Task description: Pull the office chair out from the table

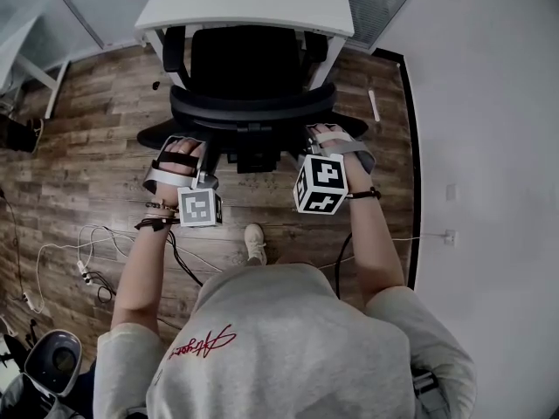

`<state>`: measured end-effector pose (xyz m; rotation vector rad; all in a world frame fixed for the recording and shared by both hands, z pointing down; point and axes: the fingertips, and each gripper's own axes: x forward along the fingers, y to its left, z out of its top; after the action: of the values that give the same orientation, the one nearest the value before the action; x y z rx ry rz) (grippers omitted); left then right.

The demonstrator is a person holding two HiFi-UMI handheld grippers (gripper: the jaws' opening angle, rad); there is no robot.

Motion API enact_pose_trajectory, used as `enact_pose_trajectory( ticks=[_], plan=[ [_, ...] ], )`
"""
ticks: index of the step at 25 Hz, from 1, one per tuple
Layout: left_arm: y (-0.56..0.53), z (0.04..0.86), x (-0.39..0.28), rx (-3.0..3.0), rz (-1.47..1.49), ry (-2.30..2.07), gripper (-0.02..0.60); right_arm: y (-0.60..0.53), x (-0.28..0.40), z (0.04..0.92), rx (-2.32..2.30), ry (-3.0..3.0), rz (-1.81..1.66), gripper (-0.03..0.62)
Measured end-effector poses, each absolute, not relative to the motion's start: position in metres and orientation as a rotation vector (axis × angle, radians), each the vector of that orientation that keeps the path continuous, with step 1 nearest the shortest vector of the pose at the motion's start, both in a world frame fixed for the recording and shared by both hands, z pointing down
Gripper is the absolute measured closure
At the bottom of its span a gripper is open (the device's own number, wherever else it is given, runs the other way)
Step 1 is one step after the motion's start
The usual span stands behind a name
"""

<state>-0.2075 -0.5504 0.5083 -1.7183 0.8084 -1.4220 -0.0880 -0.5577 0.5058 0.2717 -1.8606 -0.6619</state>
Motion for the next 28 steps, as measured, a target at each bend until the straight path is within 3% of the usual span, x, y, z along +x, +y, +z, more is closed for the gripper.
enact_pose_trajectory(
  ticks=[28],
  plan=[
    [-0.423, 0.516, -0.168, -1.682, -1.411, 0.83, 0.456, -0.429, -0.048, 0.516, 0.274, -1.867, -0.698, 0.482]
  ],
)
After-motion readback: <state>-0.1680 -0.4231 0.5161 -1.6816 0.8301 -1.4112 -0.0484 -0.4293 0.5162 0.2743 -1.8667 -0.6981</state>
